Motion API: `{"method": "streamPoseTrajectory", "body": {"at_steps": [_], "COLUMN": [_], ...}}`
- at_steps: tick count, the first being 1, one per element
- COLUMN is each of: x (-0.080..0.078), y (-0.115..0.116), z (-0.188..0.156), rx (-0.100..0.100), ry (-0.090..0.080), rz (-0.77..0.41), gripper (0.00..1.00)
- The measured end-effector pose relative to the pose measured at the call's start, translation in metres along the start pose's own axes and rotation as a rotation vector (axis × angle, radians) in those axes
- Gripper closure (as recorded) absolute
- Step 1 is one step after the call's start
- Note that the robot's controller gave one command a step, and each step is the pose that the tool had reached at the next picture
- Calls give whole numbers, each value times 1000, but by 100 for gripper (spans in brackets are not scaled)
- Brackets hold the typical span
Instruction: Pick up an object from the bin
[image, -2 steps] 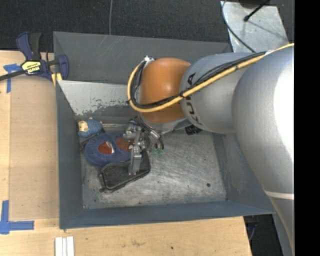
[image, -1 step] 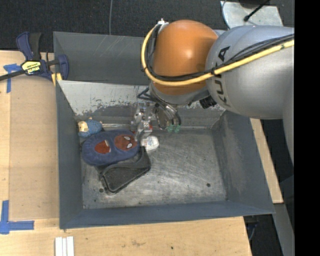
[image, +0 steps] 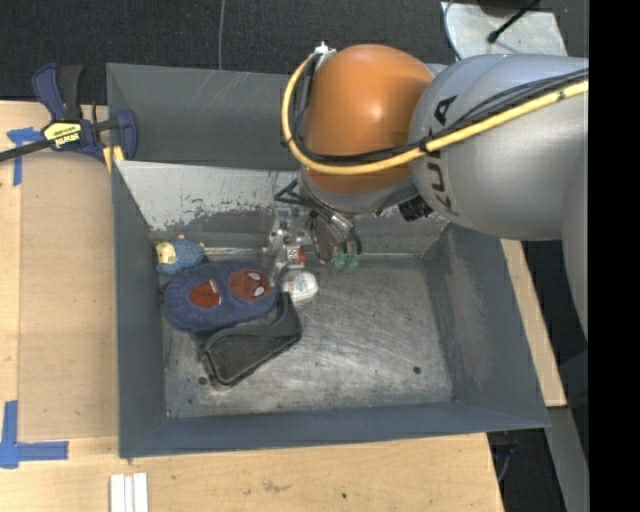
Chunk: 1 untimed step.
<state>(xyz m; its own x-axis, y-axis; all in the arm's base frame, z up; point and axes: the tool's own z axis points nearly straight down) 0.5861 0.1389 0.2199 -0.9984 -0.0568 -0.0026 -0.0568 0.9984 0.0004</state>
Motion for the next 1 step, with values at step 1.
{"method": "streamPoseTrajectory", "body": {"at_steps": [1], "x": [-19], "y": [-20], "z": [31], "rx": [1], "ry": [3], "rz": [158], "gripper": [100]}}
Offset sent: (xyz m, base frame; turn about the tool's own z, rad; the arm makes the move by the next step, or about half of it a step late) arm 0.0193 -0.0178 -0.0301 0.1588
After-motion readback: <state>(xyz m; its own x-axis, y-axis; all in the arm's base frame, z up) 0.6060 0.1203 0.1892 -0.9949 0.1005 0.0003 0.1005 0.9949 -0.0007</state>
